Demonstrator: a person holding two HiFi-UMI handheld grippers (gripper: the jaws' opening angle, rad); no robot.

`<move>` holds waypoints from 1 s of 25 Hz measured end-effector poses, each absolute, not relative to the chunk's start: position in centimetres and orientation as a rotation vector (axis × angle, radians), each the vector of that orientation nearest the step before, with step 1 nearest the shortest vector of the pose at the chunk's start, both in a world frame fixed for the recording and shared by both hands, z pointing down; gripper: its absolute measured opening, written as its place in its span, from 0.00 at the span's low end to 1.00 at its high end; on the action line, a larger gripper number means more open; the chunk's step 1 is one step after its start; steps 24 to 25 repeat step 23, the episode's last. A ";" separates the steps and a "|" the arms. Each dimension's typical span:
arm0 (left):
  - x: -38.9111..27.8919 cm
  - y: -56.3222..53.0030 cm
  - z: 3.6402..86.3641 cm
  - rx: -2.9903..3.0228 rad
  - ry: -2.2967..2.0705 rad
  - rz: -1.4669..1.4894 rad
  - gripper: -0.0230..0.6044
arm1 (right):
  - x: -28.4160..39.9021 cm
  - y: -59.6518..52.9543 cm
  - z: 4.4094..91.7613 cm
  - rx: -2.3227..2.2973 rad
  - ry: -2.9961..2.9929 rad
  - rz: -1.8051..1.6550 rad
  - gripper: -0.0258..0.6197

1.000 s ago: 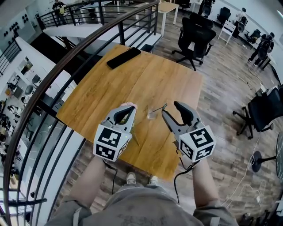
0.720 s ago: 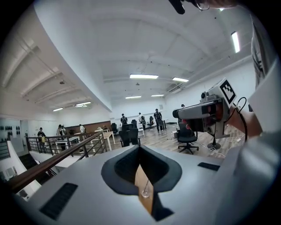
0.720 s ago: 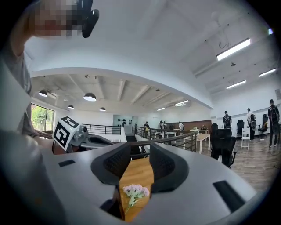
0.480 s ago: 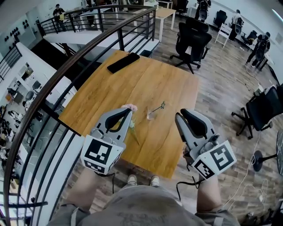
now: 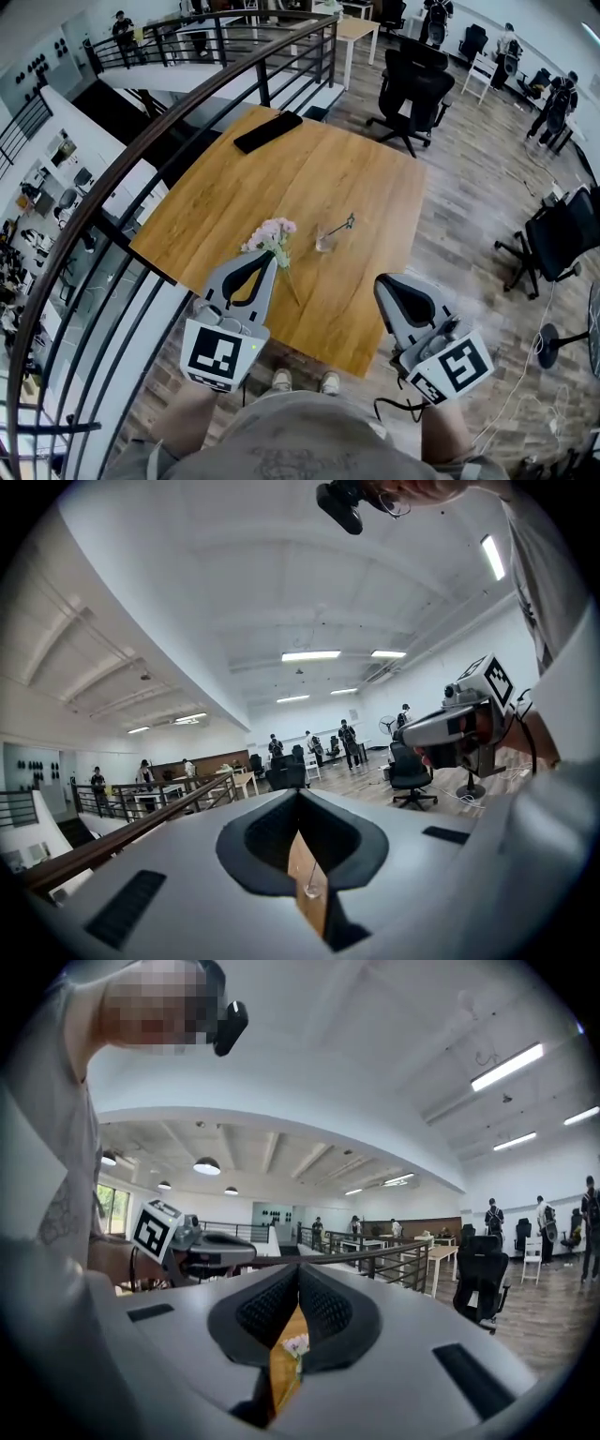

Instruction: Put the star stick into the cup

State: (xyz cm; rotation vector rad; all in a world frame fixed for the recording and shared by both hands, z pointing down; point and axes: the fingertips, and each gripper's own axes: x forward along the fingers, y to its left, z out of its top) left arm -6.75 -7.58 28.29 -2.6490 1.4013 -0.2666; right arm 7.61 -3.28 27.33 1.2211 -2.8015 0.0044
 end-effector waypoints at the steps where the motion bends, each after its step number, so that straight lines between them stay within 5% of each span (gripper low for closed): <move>1: -6.9 -7.2 28.6 -2.651 1.415 -0.267 0.06 | 7.4 -2.9 28.0 1.195 -2.777 -0.013 0.09; 25: -8.9 -5.8 31.4 -2.652 1.506 -0.351 0.06 | 6.8 -1.7 31.3 1.162 -2.748 0.102 0.09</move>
